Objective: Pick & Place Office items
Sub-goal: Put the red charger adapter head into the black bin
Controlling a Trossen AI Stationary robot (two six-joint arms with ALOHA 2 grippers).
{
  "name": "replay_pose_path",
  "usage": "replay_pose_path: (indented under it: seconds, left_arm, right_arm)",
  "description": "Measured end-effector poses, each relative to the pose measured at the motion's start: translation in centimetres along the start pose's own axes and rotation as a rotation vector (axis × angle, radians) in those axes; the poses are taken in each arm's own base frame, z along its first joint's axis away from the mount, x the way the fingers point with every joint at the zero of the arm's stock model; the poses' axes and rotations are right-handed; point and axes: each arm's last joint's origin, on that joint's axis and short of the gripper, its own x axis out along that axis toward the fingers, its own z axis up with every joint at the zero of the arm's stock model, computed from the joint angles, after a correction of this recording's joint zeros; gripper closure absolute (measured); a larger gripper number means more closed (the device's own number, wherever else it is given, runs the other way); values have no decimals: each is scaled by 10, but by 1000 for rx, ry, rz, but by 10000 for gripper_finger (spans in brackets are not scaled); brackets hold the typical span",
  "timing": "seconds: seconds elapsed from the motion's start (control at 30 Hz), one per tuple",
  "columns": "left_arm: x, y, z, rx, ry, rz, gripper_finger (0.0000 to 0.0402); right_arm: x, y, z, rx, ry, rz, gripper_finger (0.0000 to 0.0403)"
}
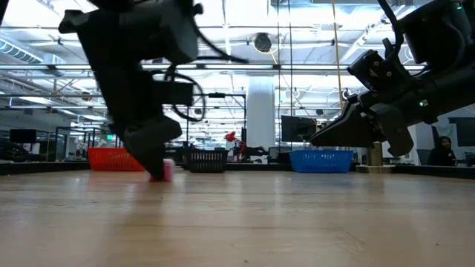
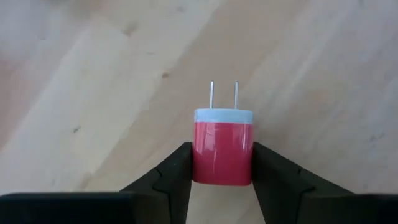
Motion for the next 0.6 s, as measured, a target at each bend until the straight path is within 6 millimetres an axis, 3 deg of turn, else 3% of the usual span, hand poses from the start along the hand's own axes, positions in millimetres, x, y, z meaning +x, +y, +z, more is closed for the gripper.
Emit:
replay_pose_path:
  seconds: [0.13,0.23,0.43,0.6]
  left_arm:
    - [-13,24,-9,-175,-76,-25,251]
    - [-11,37,-19,-293,-127,-100,251]
    - [1,45,-37,-367,-139,-181,250]
    - [6,48,-35,-361,-133,-162,249]
  right_arm:
    - [0,0,0,-1,2,0,358]
    - [0,0,0,-1,2,0,358]
    - [0,0,0,1,1,0,358]
    - [0,0,0,0,1,-1,358]
